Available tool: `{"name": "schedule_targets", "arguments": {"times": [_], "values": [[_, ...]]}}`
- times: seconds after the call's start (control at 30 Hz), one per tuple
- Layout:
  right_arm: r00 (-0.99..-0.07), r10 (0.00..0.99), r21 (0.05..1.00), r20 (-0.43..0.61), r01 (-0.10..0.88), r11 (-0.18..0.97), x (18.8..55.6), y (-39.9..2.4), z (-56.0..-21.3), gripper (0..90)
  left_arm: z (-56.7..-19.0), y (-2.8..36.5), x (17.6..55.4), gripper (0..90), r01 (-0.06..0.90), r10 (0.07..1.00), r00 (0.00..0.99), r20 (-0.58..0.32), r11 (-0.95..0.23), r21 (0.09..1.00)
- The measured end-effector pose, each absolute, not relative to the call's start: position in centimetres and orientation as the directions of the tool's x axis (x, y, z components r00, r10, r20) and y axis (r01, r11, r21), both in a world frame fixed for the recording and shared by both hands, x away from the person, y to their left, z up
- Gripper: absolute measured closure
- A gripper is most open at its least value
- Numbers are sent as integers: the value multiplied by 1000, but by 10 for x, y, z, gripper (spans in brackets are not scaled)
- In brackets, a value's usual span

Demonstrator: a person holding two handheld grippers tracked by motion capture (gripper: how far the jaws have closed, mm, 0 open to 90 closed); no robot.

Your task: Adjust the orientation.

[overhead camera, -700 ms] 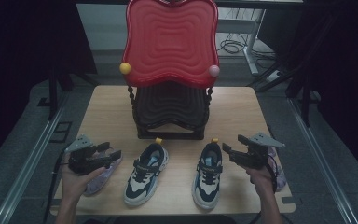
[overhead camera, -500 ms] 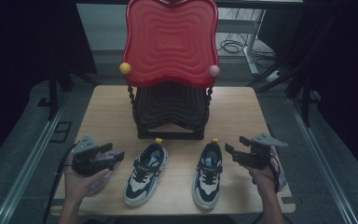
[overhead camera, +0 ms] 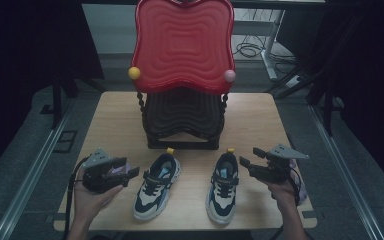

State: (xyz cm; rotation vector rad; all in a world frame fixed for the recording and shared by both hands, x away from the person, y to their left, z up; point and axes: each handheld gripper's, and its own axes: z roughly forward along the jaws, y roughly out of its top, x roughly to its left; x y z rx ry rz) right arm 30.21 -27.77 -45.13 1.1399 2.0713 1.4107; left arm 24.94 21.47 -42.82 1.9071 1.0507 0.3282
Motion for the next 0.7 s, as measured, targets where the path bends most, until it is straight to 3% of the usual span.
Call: {"name": "schedule_targets", "arguments": {"times": [0.23, 0.53, 0.7], "values": [[-586, 802, 897, 117, 409, 167, 298, -281, -449, 309, -421, 218, 252, 427, 532, 772, 604, -196, -208, 821], [-590, 802, 888, 94, 413, 200, 295, -271, -453, 310, -426, 239, 245, 751, 568, 803, 557, -212, -183, 802], [-590, 803, 886, 86, 414, 210, 297, -267, -454, 311, -431, 252, 239, 852, 601, 823, 526, -216, -180, 779]]}}
